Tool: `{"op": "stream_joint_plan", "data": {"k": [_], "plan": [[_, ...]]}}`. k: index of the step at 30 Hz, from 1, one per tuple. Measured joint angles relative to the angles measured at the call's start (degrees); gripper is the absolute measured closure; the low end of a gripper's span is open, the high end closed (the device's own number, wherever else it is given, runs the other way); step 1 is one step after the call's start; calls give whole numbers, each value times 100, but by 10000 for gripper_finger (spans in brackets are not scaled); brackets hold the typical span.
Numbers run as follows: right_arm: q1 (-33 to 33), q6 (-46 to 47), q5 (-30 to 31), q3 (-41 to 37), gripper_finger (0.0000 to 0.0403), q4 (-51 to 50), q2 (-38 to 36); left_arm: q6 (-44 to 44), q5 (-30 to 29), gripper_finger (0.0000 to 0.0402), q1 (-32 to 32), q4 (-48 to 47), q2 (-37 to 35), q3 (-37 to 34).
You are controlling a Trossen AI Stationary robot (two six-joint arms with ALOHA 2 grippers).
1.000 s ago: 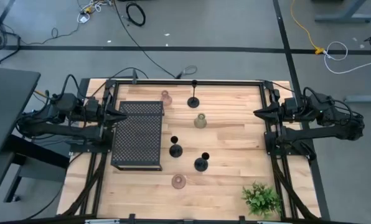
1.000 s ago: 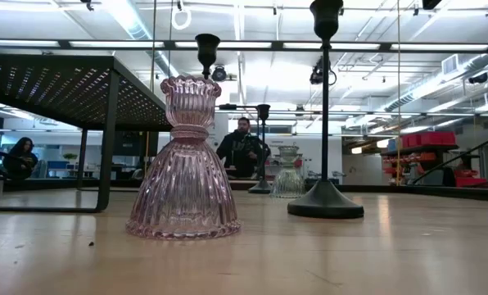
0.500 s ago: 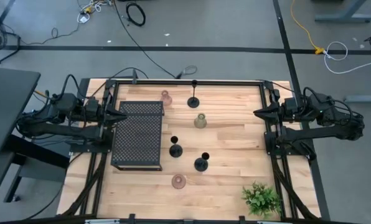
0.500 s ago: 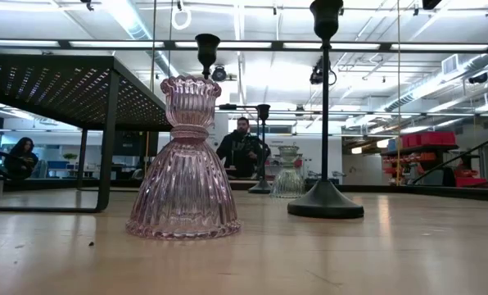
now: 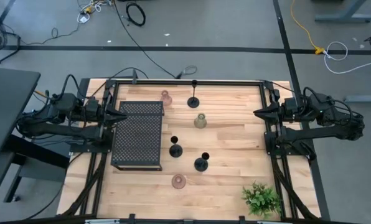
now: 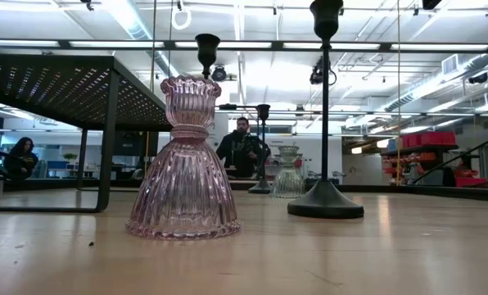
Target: Pick & Place candle stick holders
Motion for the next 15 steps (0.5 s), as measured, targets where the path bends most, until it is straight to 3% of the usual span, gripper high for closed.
{"op": "stream_joint_plan", "data": {"k": [15], "plan": [[1,-1,1,0,374,0,2,0,-131,371,-2,280,0,0]]}}
